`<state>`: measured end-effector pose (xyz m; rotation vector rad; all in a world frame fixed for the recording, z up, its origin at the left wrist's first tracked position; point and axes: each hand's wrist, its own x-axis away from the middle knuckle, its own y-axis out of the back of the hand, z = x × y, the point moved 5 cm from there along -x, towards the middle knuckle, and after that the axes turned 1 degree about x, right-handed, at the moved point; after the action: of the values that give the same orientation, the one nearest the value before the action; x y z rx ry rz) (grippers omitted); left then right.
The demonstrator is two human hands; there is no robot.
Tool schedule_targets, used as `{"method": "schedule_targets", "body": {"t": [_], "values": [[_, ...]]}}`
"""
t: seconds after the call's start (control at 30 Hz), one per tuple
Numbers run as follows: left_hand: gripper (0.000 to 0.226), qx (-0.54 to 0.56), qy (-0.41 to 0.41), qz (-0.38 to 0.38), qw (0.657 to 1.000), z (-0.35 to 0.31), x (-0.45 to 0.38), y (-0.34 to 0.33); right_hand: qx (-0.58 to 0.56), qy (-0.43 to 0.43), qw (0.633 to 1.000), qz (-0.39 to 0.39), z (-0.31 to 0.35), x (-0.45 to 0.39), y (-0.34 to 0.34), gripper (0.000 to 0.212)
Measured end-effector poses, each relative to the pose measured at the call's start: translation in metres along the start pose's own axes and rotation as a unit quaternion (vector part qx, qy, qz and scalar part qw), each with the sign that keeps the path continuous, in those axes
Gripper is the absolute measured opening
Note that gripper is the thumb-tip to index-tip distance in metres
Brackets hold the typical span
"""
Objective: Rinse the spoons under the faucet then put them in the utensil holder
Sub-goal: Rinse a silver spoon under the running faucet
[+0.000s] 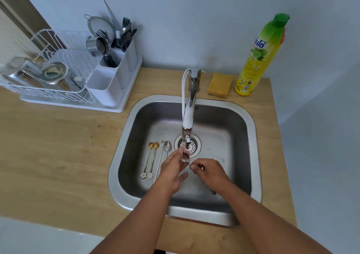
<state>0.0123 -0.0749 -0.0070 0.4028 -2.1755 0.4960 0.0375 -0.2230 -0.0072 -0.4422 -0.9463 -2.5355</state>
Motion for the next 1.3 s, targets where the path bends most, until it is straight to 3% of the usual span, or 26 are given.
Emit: {"method": "schedule_targets", "body": {"t": [0.1,0.27,0.4,0.5,0.67,0.77,0.87,0.97,1.07,1.2,1.3], "values": [[0.019,0.002,-0.004,-0.015,1.000,0.004,-0.001,0.003,0.004,0.002,1.000,-0.005,0.000,0.001,-0.001,0.013],[0.012,-0.167,-0.094,-0.054,0.980,-0.003,-0.002,0.009,0.046,0.010,0.999,-0.020,-0.001,0.006,-0.005,0.015],[0.033,-0.196,-0.116,-0.037,0.973,-0.014,0.000,0.006,0.071,0.005,0.997,-0.043,0.004,0.011,-0.006,0.015],[0.037,-0.171,-0.067,-0.023,0.983,-0.016,-0.002,0.001,0.089,0.012,0.994,-0.058,0.008,0.011,-0.007,0.015],[0.028,-0.078,0.096,0.034,0.992,-0.009,0.001,-0.001,0.098,0.017,0.992,-0.071,0.007,0.014,-0.008,0.015],[0.035,-0.033,0.116,0.064,0.991,-0.005,0.001,0.001,0.086,0.016,0.993,-0.073,0.004,0.014,-0.007,0.016],[0.032,-0.038,0.075,0.045,0.995,-0.003,0.001,0.002,0.075,0.025,0.994,-0.072,0.002,0.010,-0.005,0.014],[0.050,-0.161,-0.015,-0.015,0.987,-0.008,0.003,0.004,0.056,0.031,0.996,-0.066,0.002,0.008,-0.003,0.015],[0.023,-0.286,-0.153,-0.033,0.945,-0.016,0.005,0.000,0.037,0.020,0.998,-0.052,0.000,0.007,-0.002,0.015],[0.012,-0.296,-0.229,-0.083,0.924,-0.019,0.010,0.002,0.021,0.009,0.999,-0.029,0.001,0.006,-0.002,0.013],[0.017,-0.246,-0.226,-0.112,0.936,-0.020,0.011,-0.002,0.007,0.013,1.000,-0.022,0.003,0.006,-0.004,0.017]]}}
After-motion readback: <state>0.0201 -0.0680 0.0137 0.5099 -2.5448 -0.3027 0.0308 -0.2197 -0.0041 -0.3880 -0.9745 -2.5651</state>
